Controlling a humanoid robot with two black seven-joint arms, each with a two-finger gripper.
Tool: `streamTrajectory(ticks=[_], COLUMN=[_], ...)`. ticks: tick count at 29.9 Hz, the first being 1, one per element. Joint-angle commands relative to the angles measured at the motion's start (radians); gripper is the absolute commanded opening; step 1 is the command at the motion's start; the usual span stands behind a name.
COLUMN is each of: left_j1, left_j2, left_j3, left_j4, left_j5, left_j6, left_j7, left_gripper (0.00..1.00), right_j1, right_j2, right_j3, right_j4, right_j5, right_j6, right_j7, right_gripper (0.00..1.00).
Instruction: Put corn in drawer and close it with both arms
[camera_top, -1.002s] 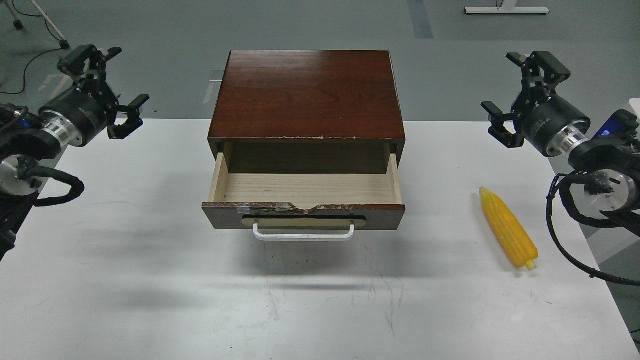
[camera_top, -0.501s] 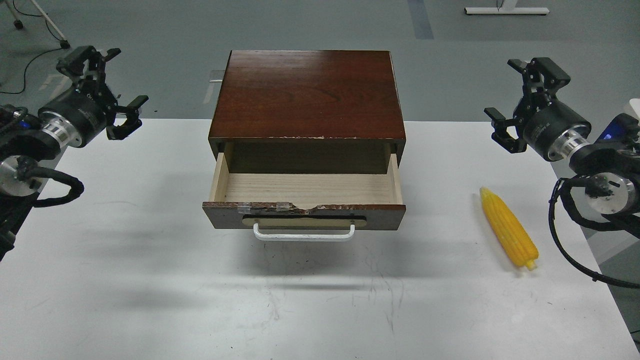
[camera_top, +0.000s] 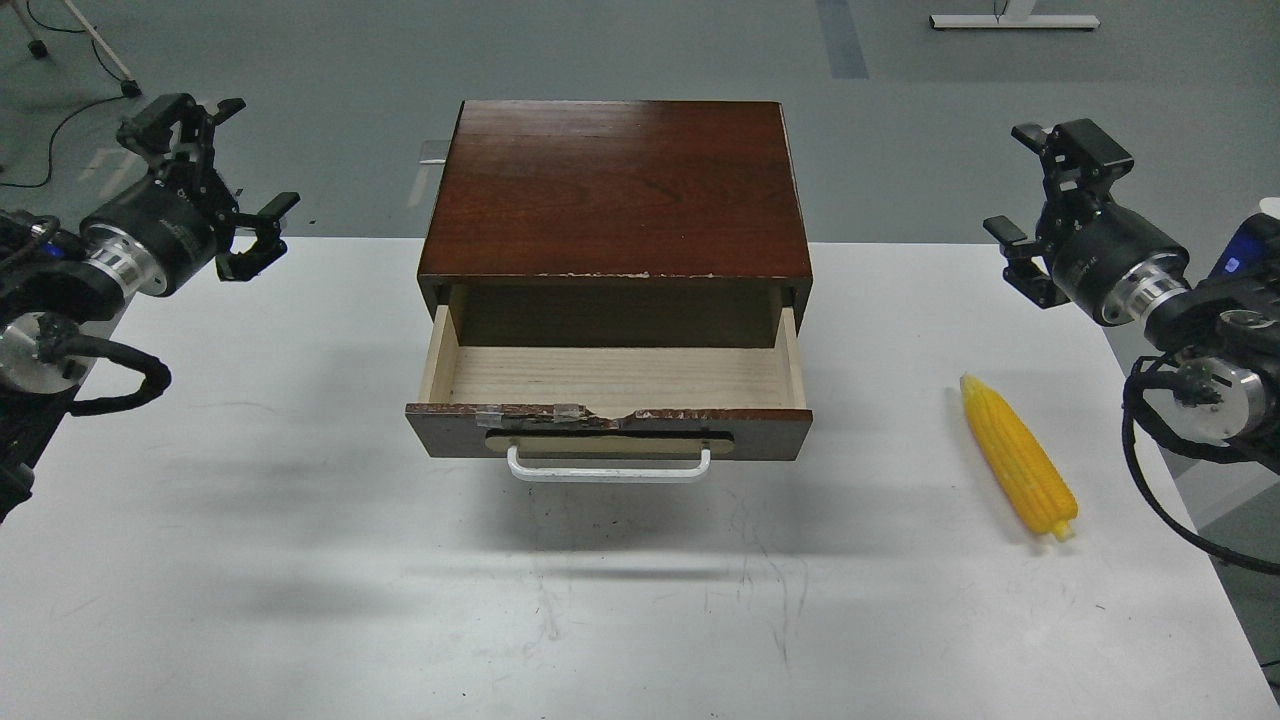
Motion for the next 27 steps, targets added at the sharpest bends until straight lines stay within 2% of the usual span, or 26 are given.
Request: streamTrajectory(ticks=[1, 4, 8, 11, 12, 15, 18, 24, 27], left_j1=[0.002, 0.011, 0.011, 0.011, 0.011, 0.013, 0.019, 0.034, 0.034], left_j2=[-0.002, -0.004, -0.007, -0.007, -0.007, -0.007, -0.006, -0.007, -0.006], left_j3=[0.001, 0.001, 0.004, 0.004, 0.004, 0.004, 0.004, 0.004, 0.004], left_j4=[0.000, 0.000, 0.000, 0.000, 0.000, 0.000, 0.000, 0.002, 0.002], left_j5=[0.001, 0.001, 0.001, 0.001, 0.001, 0.001, 0.001, 0.001, 0.001], left_j6=[0.000, 0.000, 0.000, 0.000, 0.000, 0.000, 0.000, 0.000, 0.000], left_j7=[-0.018, -0.042, -0.052, -0.051, -0.051, -0.051, -0.052, -0.054, -0.054], left_gripper=[0.98, 0.98, 0.98, 0.98, 0.98, 0.98, 0.98, 0.98, 0.98], right_j1=[0.006, 0.009, 0.004, 0.001, 0.003, 0.006, -0.002, -0.008, -0.008], right_j2=[-0.069, -0.194, -0.248, -0.267, -0.267, -0.258, -0.224, -0.132, -0.088], right_j3=[-0.083, -0.111, -0.116, -0.150, -0.166, -0.272, -0.353, -0.473, -0.480], right_j4=[0.105, 0.203, 0.260, 0.270, 0.270, 0.234, 0.155, -0.028, -0.053], right_j5=[-0.361, -0.405, -0.425, -0.567, -0.609, -0.821, -0.957, -0.999, -1.000], right_j6=[-0.172, -0.184, -0.184, -0.183, -0.183, -0.181, -0.181, -0.186, -0.186], right_j7=[-0.020, -0.056, -0.054, -0.068, -0.075, -0.163, -0.166, -0.163, -0.163], right_gripper=[1.00, 1.00, 1.00, 1.00, 1.00, 1.00, 1.00, 0.99, 0.98])
